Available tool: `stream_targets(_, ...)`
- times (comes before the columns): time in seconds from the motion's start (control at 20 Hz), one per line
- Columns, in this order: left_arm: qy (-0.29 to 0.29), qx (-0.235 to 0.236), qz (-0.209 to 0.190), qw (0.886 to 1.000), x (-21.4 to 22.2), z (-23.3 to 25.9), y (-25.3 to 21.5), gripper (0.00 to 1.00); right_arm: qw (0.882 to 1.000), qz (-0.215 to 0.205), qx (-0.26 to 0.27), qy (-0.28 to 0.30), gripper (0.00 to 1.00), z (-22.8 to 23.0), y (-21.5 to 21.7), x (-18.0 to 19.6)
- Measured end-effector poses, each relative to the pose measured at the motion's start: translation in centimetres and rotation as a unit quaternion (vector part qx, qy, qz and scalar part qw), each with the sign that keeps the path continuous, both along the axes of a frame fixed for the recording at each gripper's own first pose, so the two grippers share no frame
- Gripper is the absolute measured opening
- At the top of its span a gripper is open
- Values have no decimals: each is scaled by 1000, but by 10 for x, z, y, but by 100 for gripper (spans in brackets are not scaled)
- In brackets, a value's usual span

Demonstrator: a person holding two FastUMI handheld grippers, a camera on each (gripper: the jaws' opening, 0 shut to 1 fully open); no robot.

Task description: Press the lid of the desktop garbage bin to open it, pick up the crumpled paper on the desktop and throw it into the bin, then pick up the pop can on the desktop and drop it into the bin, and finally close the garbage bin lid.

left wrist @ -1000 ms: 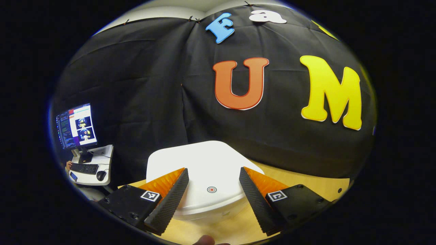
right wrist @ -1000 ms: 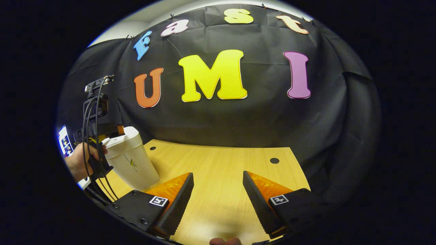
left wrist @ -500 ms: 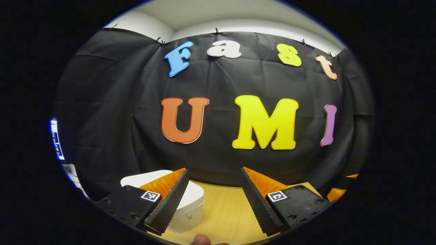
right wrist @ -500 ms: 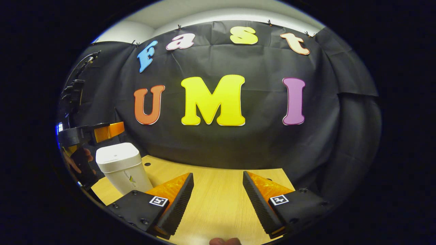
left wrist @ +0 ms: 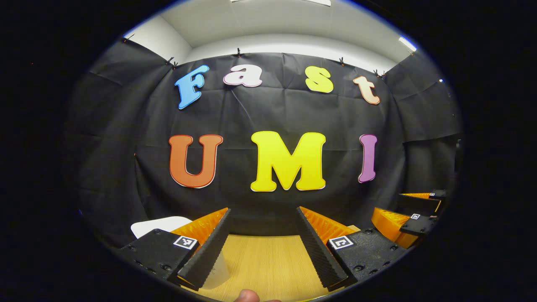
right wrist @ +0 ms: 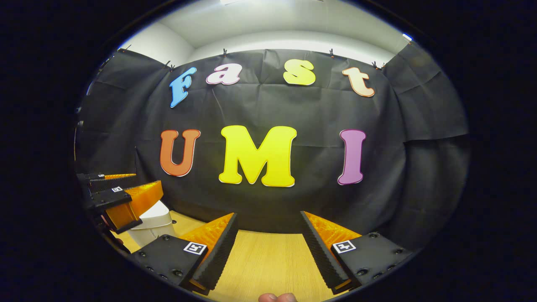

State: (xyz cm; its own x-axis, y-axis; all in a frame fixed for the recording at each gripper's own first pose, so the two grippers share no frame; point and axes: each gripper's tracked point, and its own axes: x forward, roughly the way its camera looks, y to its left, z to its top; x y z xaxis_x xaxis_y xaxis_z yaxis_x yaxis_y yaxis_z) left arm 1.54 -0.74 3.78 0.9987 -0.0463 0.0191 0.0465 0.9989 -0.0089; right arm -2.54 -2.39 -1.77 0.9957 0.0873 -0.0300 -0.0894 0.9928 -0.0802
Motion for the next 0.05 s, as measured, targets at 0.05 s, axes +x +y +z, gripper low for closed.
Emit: stream_targets(0.05,1,-2,-3,1000,-2,-2,-1,98,1000,-1,-1,-3,93,2,2,0)
